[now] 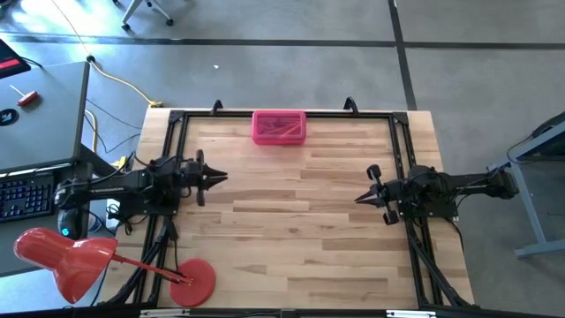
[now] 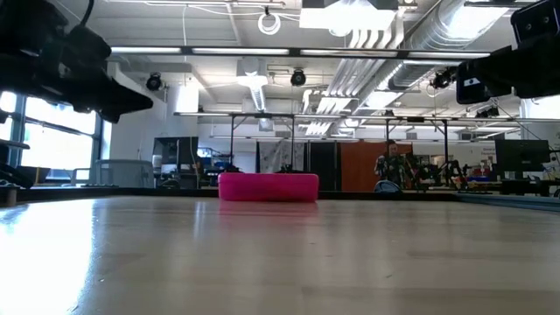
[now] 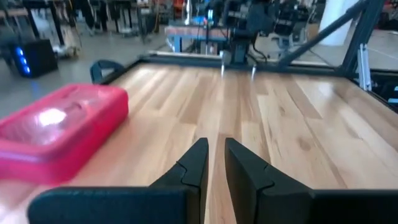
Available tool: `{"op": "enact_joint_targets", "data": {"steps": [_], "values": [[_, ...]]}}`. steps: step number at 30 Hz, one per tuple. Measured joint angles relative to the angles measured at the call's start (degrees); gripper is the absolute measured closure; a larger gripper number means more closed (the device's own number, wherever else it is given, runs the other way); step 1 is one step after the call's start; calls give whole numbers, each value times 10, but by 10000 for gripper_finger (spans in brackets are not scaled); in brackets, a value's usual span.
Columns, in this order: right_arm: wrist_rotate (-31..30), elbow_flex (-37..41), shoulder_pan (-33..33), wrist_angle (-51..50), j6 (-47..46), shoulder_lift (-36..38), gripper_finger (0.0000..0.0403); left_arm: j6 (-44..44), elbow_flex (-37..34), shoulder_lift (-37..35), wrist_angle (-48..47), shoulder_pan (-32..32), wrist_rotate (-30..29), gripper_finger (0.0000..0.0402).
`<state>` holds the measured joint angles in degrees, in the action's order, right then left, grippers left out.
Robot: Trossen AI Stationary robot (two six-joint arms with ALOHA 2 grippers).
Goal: Pick & place school supplies into a supply box
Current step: Return to Home Position
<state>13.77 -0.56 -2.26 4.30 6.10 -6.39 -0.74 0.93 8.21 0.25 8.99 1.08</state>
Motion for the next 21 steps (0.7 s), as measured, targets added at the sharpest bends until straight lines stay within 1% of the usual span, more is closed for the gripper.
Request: {"op": "enact_joint_targets", "data": {"steps": [3, 7, 21], "values": [[-7, 0, 0, -8, -2, 0, 403, -10, 0, 18, 0, 0, -2, 318], [-16, 0, 0, -8, -33, 0, 403, -10, 0, 34, 0, 0, -2, 318], [-16, 0, 0, -7, -37, 0, 403, -10, -2, 38, 0, 0, -2, 318]]}}
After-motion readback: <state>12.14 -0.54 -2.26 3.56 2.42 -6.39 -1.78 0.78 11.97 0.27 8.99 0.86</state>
